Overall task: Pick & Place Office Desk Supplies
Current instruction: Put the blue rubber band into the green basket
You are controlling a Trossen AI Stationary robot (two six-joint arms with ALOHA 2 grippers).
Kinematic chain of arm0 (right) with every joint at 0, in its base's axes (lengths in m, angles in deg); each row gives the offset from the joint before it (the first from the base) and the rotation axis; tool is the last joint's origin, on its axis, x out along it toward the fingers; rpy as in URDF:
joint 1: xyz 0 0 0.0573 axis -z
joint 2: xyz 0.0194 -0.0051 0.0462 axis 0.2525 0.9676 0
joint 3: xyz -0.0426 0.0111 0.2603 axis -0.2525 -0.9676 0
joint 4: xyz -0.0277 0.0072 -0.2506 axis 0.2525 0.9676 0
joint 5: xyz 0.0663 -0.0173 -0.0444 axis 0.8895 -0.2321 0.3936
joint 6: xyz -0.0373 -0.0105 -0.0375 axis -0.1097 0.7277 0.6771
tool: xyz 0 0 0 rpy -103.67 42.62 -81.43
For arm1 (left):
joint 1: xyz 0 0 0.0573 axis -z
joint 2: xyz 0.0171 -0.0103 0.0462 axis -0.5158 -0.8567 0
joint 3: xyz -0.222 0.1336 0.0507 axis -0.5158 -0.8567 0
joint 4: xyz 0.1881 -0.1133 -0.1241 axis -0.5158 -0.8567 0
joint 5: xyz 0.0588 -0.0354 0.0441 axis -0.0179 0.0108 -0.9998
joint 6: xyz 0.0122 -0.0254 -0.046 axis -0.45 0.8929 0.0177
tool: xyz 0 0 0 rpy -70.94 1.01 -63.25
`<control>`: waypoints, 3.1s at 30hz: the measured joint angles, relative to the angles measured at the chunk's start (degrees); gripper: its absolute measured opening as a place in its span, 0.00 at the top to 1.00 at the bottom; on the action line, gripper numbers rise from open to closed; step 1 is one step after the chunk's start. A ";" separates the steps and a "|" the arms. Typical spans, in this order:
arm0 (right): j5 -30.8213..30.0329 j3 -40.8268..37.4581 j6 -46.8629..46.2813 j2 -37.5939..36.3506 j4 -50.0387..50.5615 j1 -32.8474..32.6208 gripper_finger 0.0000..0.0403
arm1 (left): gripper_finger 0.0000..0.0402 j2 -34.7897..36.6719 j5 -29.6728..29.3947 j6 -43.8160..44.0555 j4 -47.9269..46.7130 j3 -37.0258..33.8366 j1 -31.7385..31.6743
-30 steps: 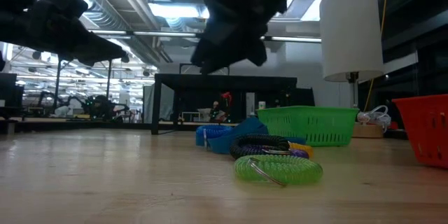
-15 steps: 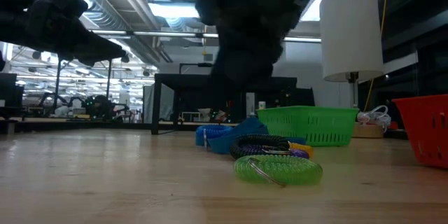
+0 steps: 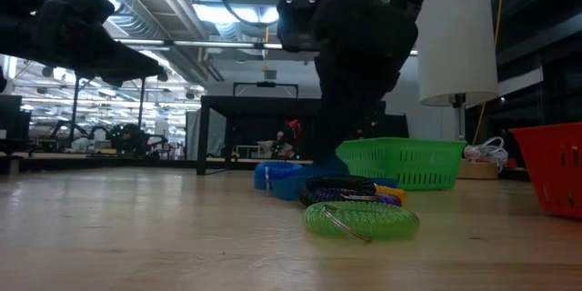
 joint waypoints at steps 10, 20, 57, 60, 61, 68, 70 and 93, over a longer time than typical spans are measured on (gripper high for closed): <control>2.66 0.00 -0.16 0.00 0.00 -0.28 0.63 | 0.68 0.00 0.21 0.06 -0.07 0.01 0.00; 1.91 -0.02 0.30 0.00 -0.57 -0.28 0.63 | 0.68 0.00 1.30 0.07 -0.20 0.01 0.01; 1.88 -0.17 2.88 2.93 -0.16 -0.19 0.65 | 0.68 0.01 1.32 0.62 -2.15 0.01 0.01; 2.38 -0.15 2.87 2.93 -0.55 0.37 0.69 | 0.68 0.02 1.32 0.64 -2.52 0.02 0.01; 2.38 -0.15 2.87 2.93 -0.54 0.55 0.71 | 0.68 0.02 1.32 0.64 -2.53 0.00 0.01; 3.11 -0.15 3.25 2.93 -0.58 1.54 0.96 | 0.68 0.02 1.32 0.64 -2.56 0.01 0.00; 3.20 -0.15 3.31 2.83 -0.55 1.77 0.97 | 0.68 0.02 1.32 0.64 -2.55 0.02 0.02; 2.66 6.71 15.82 2.56 -28.69 0.27 0.75 | 0.68 0.02 1.31 0.64 -2.56 0.01 0.00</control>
